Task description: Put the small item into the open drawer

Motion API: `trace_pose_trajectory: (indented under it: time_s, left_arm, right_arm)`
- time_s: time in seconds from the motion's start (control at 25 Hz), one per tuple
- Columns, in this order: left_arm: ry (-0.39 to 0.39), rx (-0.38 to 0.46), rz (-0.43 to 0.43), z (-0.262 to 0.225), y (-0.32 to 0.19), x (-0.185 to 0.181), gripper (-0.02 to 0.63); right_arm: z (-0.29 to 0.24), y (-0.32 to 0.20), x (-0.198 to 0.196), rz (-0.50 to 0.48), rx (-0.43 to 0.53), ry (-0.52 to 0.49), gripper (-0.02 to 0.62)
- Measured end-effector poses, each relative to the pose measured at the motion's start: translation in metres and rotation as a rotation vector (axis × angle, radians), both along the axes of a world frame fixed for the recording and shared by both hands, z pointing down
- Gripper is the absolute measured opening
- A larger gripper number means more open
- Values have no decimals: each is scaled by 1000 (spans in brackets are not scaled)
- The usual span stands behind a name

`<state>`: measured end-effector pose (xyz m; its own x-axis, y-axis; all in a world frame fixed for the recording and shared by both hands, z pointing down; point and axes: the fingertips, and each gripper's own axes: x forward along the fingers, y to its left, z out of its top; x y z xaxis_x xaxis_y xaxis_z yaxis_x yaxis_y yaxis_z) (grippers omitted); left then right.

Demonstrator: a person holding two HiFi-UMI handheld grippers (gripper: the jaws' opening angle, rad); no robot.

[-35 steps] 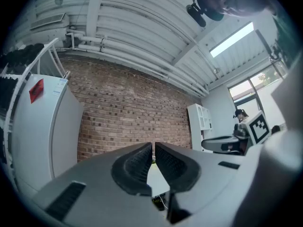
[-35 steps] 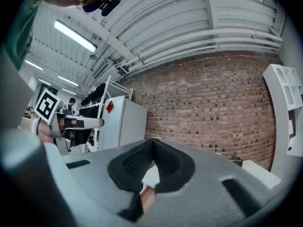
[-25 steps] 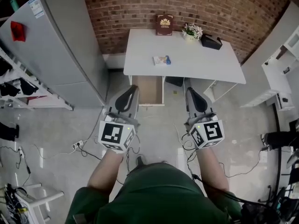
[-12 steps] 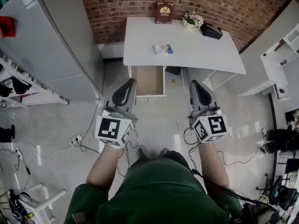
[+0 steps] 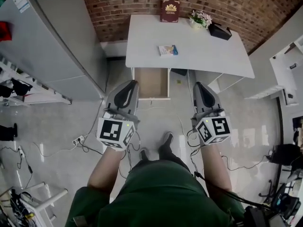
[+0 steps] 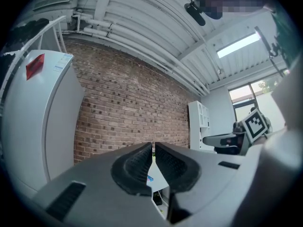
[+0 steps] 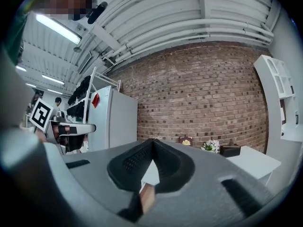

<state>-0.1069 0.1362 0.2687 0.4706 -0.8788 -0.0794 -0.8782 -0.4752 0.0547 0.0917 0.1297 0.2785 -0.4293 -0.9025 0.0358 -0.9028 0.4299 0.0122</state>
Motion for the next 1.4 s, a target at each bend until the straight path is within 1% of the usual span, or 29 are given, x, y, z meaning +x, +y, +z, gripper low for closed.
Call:
trace_pose_trajectory:
  time_s: [0.2, 0.48, 0.64, 0.8, 1.04, 1.4]
  left_arm:
    - [-34, 5, -46, -5, -33, 17, 14]
    - [-79, -20, -69, 0, -77, 75, 14]
    - [-106, -45, -98, 7, -95, 101, 14]
    - [-130, -54, -133, 9, -111, 118, 14]
    - [-151, -83, -147, 12, -127, 135, 14]
    - [-150, -123, -147, 36, -160, 131, 14]
  right_arm:
    - [3, -38, 20, -28, 1, -39, 0]
    - [7, -90, 67, -68, -19, -90, 0]
    - [15, -113, 97, -58, -28, -102, 0]
    - [17, -132, 122, -55, -22, -112, 0]
    - [20, -152, 138, -72, -29, -128, 0]
    - [46, -186, 136, -78, -79, -120, 0]
